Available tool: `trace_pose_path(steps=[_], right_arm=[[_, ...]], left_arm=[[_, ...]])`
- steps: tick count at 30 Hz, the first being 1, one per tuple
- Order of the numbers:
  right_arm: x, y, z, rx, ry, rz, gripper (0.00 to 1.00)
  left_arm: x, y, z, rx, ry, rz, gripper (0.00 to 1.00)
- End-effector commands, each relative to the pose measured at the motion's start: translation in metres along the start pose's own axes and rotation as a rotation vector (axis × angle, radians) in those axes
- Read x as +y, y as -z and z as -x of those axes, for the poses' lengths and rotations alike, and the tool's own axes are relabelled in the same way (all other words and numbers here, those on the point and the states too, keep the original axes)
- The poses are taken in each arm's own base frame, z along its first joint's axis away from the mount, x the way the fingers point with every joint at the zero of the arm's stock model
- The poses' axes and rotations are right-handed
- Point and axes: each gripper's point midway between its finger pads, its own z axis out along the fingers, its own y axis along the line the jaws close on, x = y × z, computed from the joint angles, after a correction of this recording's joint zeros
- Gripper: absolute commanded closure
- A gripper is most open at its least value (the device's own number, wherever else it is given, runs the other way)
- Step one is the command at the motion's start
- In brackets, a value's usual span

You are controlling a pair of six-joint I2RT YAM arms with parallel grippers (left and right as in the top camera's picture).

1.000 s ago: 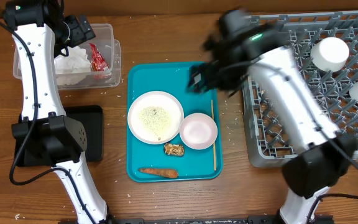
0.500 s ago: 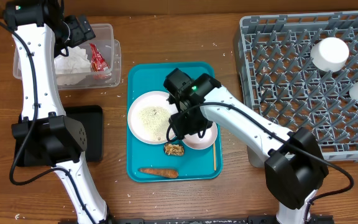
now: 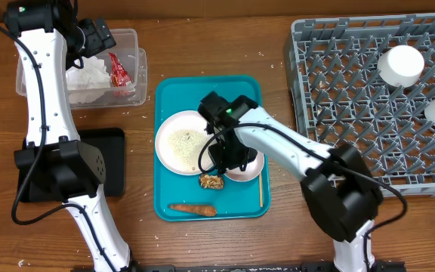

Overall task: Sort waste into correct bins and load items into the dishwasher
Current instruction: 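Reach the right gripper back to the pink bowl and grasp it, then carry the pink bowl right and place it upright in the rack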

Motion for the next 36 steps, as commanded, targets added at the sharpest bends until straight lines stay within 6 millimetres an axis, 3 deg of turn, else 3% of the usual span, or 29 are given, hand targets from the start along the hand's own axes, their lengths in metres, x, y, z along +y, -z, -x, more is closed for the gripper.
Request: trace_pose_path(steps=[1,5,9,15,22,26,29,32,36], right_arm=[[0.006,-0.006,-0.002,0.020,0.005,0.031,0.48],[0.007,-0.006,-0.002,0.020,0.005,0.038,0.50],[0.008,-0.006,-0.001,0.015,-0.002,0.040,0.71],[0.012,0.000,0.003,0.005,-0.003,0.055,0.79],[0.021,0.032,0.013,-0.023,0.002,0.072,0.96],[0.020,0.062,0.020,-0.053,-0.003,0.050,0.96],[-0.001,0.094,0.030,-0.107,-0.031,-0.032,0.96],[-0.040,0.137,0.039,-0.180,-0.098,-0.135,0.96],[-0.097,0.197,0.045,-0.284,-0.242,-0.143,0.96]], left_arm=[[-0.006,-0.006,-0.004,0.013,-0.005,-0.001,0.00],[-0.006,-0.006,-0.004,0.013,-0.006,-0.001,0.00],[-0.005,-0.006,-0.004,0.013,-0.005,-0.001,0.00],[-0.006,-0.006,-0.004,0.013,-0.005,-0.001,0.00],[-0.006,-0.006,-0.004,0.013,-0.005,-0.001,0.00],[-0.006,-0.006,-0.004,0.013,-0.005,-0.001,0.00],[-0.006,-0.006,-0.004,0.013,-0.005,-0.001,0.00],[-0.006,-0.006,-0.004,0.013,-0.005,-0.001,0.00],[-0.006,-0.006,-0.004,0.013,-0.005,-0.001,0.00]])
